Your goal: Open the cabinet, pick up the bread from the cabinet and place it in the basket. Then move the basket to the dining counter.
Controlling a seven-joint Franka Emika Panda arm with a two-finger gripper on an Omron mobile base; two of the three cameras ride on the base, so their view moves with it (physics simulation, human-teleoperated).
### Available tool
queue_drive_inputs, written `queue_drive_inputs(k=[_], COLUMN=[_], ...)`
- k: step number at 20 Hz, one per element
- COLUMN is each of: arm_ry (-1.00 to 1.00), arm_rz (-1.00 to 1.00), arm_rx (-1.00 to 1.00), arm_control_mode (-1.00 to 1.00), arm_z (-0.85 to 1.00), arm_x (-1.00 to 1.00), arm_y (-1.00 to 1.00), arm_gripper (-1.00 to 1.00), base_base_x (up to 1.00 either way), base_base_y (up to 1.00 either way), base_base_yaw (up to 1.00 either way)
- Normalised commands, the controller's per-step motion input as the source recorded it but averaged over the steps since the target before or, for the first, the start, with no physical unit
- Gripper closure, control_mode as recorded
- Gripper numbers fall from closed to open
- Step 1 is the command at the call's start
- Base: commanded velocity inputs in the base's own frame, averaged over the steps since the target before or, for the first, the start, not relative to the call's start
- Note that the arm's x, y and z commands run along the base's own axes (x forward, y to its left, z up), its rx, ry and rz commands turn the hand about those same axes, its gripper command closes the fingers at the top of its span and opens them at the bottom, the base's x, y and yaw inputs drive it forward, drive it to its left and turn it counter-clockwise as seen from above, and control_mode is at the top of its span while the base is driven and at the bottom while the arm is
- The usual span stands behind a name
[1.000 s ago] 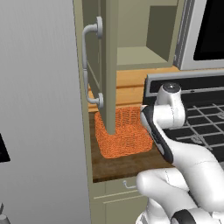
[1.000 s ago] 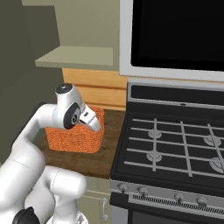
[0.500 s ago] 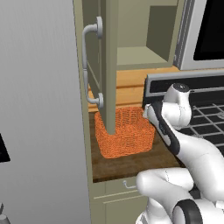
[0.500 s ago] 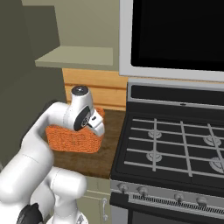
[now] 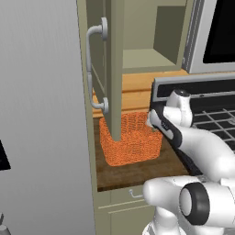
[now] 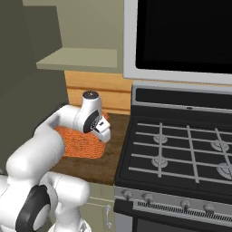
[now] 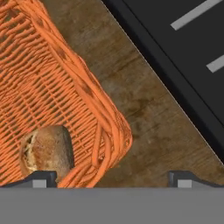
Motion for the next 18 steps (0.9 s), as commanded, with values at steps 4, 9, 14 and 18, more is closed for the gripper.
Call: queue_drive_inputs(k=[4,9,14,18], arm_ry=[0.19,0.15,0.09,0.08], arm_rz=[0.0,0.0,0.0,-0.01], arm_rx=[0.0,0.0,0.0,-0.01], arm_control_mode=[-1.0,-1.0,-1.0,-1.0], arm_z=[-0.09,-0.04,-0.16,-0.26], arm_x=[0.35,0.32,0.12,0.0], arm_y=[0.03,0.02,0.01,0.0], arm_gripper=[-1.0,-1.0,-1.0,-1.0], base_base_x=[0.0,0.0,0.0,0.0], base_base_y=[0.0,0.0,0.0,0.0], base_base_yaw=[0.0,0.0,0.0,0.0])
